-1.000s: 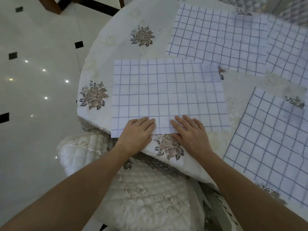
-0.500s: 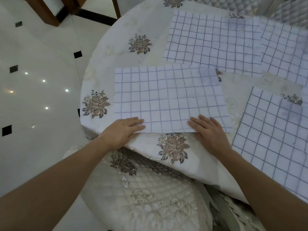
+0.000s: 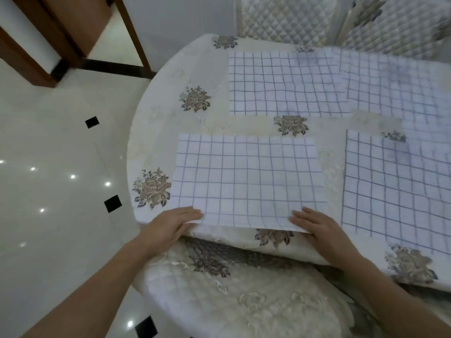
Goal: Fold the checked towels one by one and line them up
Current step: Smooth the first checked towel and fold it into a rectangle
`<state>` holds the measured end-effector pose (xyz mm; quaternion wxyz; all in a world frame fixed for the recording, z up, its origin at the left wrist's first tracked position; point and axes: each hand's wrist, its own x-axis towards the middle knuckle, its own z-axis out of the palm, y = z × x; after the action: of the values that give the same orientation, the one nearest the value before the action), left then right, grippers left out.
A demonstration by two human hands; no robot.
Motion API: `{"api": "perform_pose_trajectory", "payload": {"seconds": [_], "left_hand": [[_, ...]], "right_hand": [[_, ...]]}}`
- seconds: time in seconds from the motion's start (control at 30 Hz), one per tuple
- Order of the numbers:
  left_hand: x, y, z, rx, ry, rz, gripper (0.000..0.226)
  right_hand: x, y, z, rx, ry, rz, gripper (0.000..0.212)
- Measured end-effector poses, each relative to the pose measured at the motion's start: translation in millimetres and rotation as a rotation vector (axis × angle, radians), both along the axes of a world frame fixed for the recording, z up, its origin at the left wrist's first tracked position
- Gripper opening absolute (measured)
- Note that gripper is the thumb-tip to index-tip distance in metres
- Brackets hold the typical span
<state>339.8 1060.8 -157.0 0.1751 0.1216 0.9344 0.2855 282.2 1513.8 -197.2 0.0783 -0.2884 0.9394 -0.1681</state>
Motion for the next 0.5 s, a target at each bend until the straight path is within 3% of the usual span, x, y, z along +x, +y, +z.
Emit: {"api": "perform_pose_trajectory", "payload": {"seconds": [0.13,0.23,0.37,0.5], "left_hand": [[6,-13,4,0.086,-0.037,-0.009,0.079],[3,-19,15,0.063,-0.087,-0.048,0.063],[-13,-27,35,0.158,-0.202,-0.070,0.064],[-36,-31,47,0.257,-0.263,-0.033,0.041]], "right_hand": [[28,-3,14,-0.037,-0.072,-0.065,0.045],[43,-4,24,-0.055,-0.137,-0.165,0.052],[48,0,35,-0.054,-0.208,-0.222,0.041],[27,-3,56,-0.078,-0.216,-0.235,0.033]]}}
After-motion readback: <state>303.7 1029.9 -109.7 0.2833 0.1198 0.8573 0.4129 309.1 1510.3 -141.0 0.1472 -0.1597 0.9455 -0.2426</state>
